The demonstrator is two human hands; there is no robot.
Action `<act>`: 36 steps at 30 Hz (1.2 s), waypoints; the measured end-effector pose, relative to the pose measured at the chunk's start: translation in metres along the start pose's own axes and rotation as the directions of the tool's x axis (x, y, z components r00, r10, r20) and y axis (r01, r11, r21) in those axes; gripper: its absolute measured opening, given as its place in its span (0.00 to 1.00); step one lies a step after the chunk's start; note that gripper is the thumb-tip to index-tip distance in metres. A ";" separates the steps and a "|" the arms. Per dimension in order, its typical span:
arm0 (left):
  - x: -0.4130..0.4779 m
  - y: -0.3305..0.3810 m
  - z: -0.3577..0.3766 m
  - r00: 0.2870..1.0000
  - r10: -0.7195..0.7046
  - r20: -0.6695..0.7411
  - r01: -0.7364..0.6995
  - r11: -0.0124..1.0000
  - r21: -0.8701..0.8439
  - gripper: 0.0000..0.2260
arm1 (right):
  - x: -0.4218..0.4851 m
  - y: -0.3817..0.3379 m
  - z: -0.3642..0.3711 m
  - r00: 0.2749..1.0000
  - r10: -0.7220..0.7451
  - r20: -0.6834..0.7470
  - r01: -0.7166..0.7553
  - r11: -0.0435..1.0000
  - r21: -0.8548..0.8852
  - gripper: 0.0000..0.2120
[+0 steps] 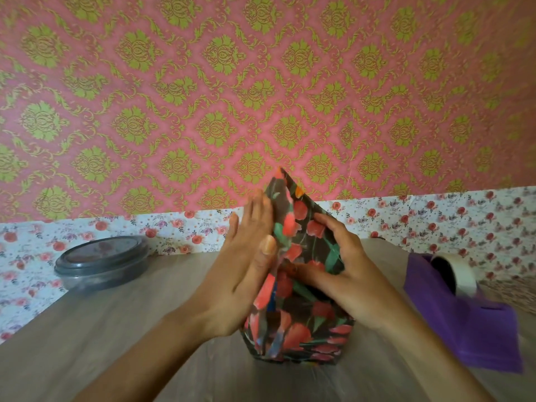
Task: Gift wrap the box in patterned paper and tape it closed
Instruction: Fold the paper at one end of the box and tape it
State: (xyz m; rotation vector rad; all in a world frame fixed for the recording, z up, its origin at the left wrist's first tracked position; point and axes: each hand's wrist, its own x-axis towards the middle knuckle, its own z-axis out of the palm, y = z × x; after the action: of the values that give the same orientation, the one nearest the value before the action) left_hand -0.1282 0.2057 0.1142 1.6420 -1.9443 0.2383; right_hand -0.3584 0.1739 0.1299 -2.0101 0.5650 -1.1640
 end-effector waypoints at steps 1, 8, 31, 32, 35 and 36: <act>0.006 0.013 -0.002 0.999 0.024 0.038 -0.027 0.995 0.093 0.44 | -0.001 -0.001 0.001 1.000 -0.005 0.000 0.005 1.000 -0.009 0.33; -0.026 0.097 -0.035 0.992 0.123 0.032 -0.127 0.960 0.251 0.40 | -0.004 -0.003 -0.002 1.000 0.010 -0.012 -0.010 1.000 -0.025 0.25; -0.007 0.081 -0.060 0.975 0.085 0.205 -0.018 0.950 -0.311 0.37 | 0.006 0.009 0.000 0.997 0.066 0.025 -0.069 0.989 0.129 0.40; -0.006 0.080 -0.054 0.986 0.070 0.148 -0.034 0.972 -0.233 0.30 | 0.006 0.009 0.000 0.997 0.068 0.025 -0.071 0.989 0.128 0.40; -0.017 0.078 -0.029 0.984 0.141 -0.106 -0.131 0.987 0.091 0.25 | 0.008 0.006 0.004 0.996 0.085 0.018 -0.086 0.989 0.120 0.41; -0.021 0.076 -0.025 0.969 0.247 -0.004 -0.236 0.934 0.268 0.23 | 0.009 0.008 0.003 0.995 0.096 0.008 -0.096 0.988 0.124 0.42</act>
State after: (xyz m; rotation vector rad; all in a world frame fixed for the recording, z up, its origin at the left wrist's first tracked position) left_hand -0.1910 0.2529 0.1405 1.5404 -2.1594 0.6480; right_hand -0.3518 0.1640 0.1279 -1.8585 0.5683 -1.1116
